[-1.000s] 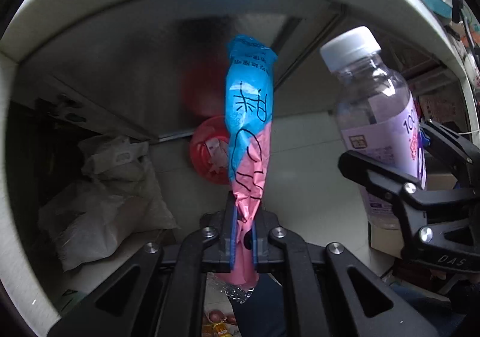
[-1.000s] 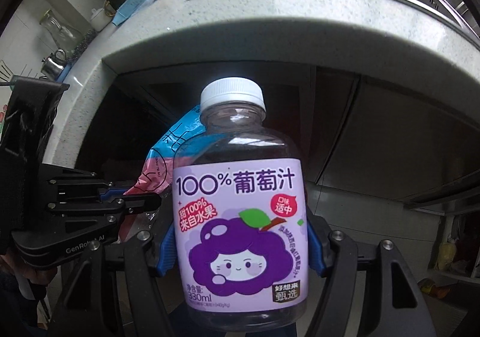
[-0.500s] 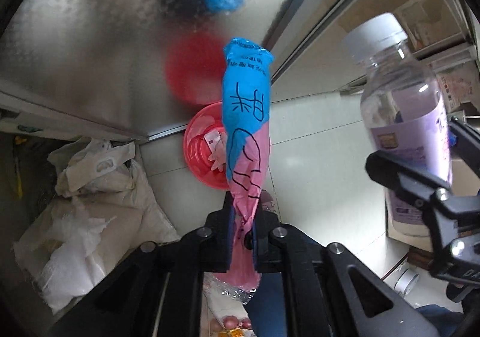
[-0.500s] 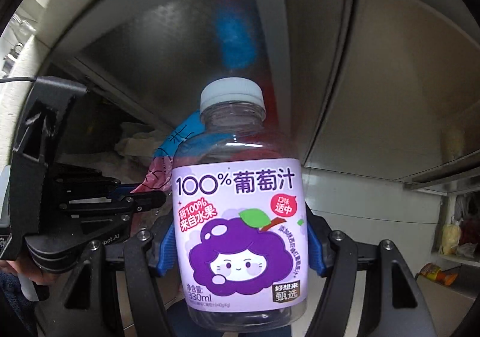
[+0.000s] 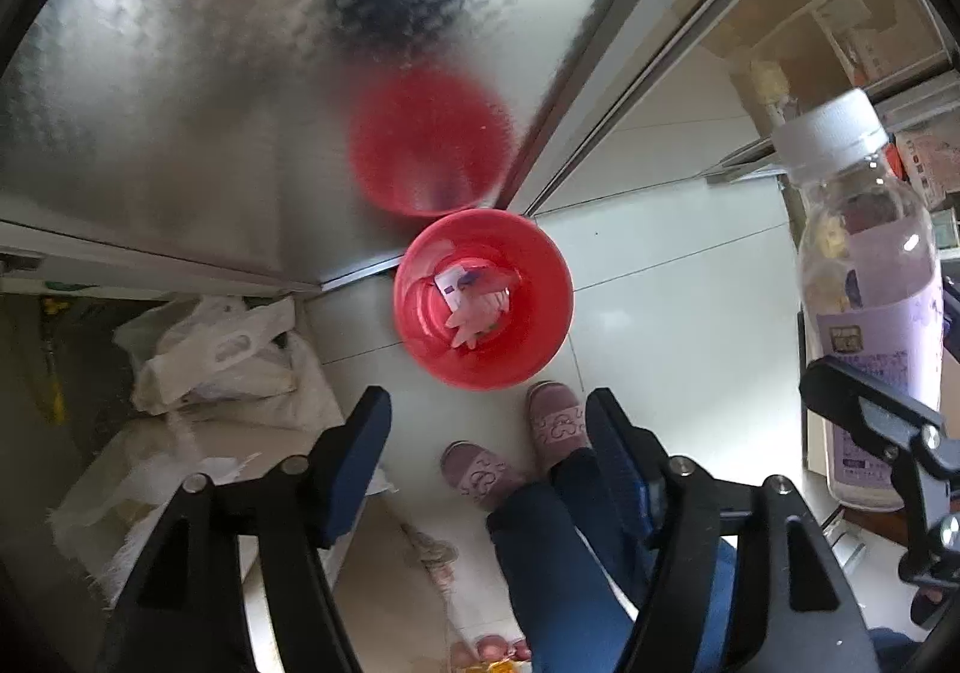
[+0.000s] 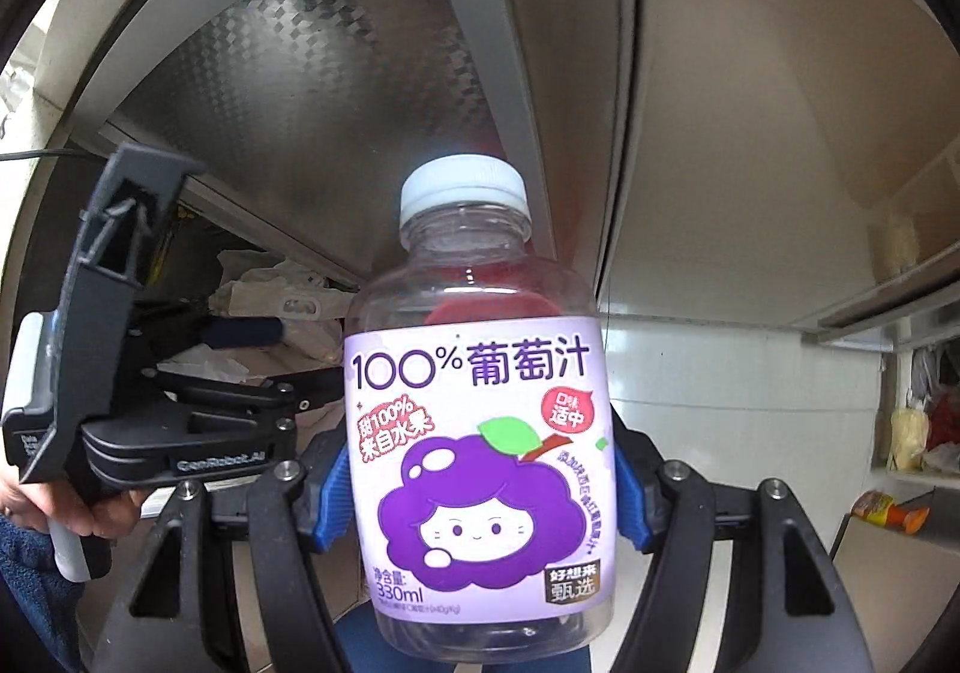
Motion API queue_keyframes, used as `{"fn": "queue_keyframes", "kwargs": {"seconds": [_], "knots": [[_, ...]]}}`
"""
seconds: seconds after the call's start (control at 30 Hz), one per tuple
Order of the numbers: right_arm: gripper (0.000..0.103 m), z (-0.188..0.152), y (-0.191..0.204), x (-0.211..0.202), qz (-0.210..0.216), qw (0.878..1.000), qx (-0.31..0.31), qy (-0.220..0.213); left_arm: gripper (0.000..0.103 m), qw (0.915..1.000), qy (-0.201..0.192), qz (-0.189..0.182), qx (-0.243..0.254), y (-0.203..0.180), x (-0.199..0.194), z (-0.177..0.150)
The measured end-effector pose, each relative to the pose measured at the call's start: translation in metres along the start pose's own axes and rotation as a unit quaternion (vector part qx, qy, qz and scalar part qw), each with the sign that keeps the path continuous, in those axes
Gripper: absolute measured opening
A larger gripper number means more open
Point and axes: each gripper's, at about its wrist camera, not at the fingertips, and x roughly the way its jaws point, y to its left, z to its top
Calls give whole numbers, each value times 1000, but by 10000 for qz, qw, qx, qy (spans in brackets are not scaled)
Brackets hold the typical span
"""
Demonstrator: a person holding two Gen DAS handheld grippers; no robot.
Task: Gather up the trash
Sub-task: 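Open the left gripper to drop the bag while the right drops the bottle into the bin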
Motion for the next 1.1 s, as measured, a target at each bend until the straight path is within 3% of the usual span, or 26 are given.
{"fn": "queue_keyframes", "kwargs": {"seconds": [0.23,0.33,0.5,0.57,1.0,1.07,1.1], "knots": [[66,9,18,-9,67,9998,-200,44,67,9999,-123,36,-96,7,-36,-12],[66,18,23,-6,203,9994,-246,118,80,9994,-259,77,-231,15,-45,-16],[66,24,38,6,122,9984,-505,219,92,9979,-314,286,-481,35,-45,-23],[66,25,39,8,234,9979,-538,267,103,9969,-326,390,-606,44,-43,-26],[66,20,51,42,98,9912,-1233,475,103,9952,-255,544,-769,62,-37,-40],[73,17,51,45,90,9894,-1364,492,103,9952,-226,613,-727,61,-37,-41],[93,17,51,45,43,9885,-1442,463,103,9948,-237,668,-726,59,-39,-42]]}}
